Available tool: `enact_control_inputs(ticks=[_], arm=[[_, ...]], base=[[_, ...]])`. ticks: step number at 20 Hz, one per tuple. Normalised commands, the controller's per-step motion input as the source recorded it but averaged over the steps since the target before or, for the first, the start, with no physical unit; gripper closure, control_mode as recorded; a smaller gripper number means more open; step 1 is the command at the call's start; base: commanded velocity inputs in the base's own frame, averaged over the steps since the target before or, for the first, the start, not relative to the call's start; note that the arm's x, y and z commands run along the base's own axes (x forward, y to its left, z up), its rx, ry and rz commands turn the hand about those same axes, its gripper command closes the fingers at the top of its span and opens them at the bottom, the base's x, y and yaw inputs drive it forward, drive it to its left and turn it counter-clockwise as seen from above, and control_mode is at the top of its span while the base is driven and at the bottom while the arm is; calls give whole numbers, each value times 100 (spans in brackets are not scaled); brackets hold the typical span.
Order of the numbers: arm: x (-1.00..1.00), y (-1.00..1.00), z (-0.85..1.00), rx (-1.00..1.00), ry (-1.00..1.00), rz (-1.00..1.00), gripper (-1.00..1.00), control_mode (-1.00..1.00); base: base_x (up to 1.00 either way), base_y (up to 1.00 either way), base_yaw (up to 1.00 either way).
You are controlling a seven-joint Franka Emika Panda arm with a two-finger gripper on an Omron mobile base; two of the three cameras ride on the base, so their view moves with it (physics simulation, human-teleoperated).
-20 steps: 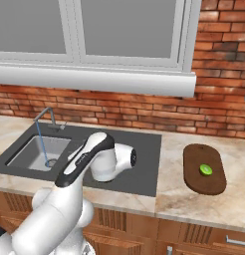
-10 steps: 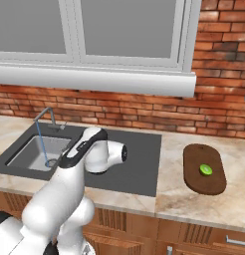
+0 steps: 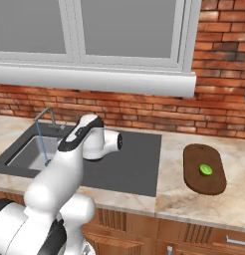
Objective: Pick the kiwi from the sink and place it on the cutting board to airdry. Then turn off the sink faucet.
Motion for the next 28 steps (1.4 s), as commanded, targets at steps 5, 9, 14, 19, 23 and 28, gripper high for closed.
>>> enact_control_inputs(ticks=[5, 9, 14, 19, 23, 28], arm=[[0, 30, 16, 0, 0, -1, -100, -100], [0, 25, 0, 2, -3, -12, -100, -100], [5, 31, 0, 9, 0, -13, -100, -100], [21, 37, 0, 0, 2, 0, -100, -100], [38, 25, 0, 0, 10, 2, -100, -100], [27, 3, 0, 0, 7, 6, -100, -100]], base=[[0, 0, 0], [0, 0, 0], [0, 0, 0], [0, 0, 0], [0, 0, 0], [0, 0, 0]])
